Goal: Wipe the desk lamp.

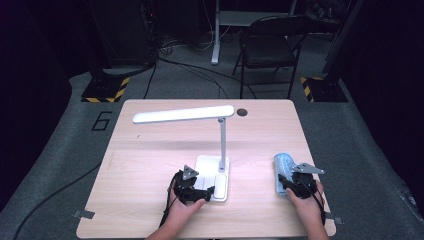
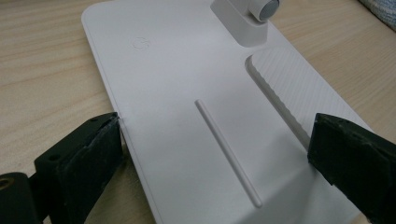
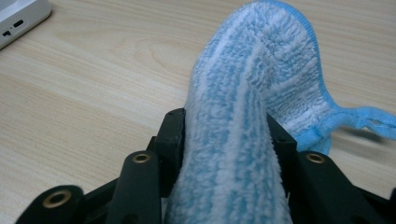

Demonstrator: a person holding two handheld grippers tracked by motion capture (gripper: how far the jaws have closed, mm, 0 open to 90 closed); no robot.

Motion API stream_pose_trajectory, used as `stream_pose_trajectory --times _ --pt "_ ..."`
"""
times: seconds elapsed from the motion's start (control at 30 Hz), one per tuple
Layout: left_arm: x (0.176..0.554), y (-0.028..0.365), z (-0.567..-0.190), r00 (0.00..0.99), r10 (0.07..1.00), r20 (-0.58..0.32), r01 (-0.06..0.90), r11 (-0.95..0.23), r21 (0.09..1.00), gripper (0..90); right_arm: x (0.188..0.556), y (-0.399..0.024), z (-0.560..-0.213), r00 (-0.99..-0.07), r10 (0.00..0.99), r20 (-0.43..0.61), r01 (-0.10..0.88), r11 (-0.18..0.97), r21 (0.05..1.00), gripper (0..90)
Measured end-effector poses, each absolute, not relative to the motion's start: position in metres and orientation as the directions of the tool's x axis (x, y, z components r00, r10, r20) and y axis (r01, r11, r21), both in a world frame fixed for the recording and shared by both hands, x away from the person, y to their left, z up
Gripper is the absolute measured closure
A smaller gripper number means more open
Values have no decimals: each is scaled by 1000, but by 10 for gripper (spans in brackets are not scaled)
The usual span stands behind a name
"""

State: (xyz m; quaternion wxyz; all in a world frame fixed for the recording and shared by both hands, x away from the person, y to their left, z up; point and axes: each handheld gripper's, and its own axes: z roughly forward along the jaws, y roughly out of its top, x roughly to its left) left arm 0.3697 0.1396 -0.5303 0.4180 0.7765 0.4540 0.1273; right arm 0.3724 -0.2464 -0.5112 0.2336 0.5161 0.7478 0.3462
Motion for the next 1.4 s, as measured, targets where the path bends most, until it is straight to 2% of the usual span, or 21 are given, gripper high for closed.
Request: stream_pose_trajectory --times 0.23,0.6,0.97,1.27,1.4 --pt "370 140 -530 561 808 -182 596 -241 766 32 370 -249 -505 -341 939 38 598 185 780 456" --pt "370 141 -530 568 802 -183 594 -245 766 32 360 -244 -476 -340 940 9 535 186 824 350" --pt "371 144 -530 590 786 -183 592 -267 761 32 351 -211 -455 -438 899 18 505 229 832 291" --pt "372 146 -530 605 775 -184 584 -274 764 33 359 -174 -467 -521 852 47 493 255 832 295" --pt "372 146 -530 609 772 -181 579 -278 766 33 361 -159 -471 -527 849 48 487 255 835 295"
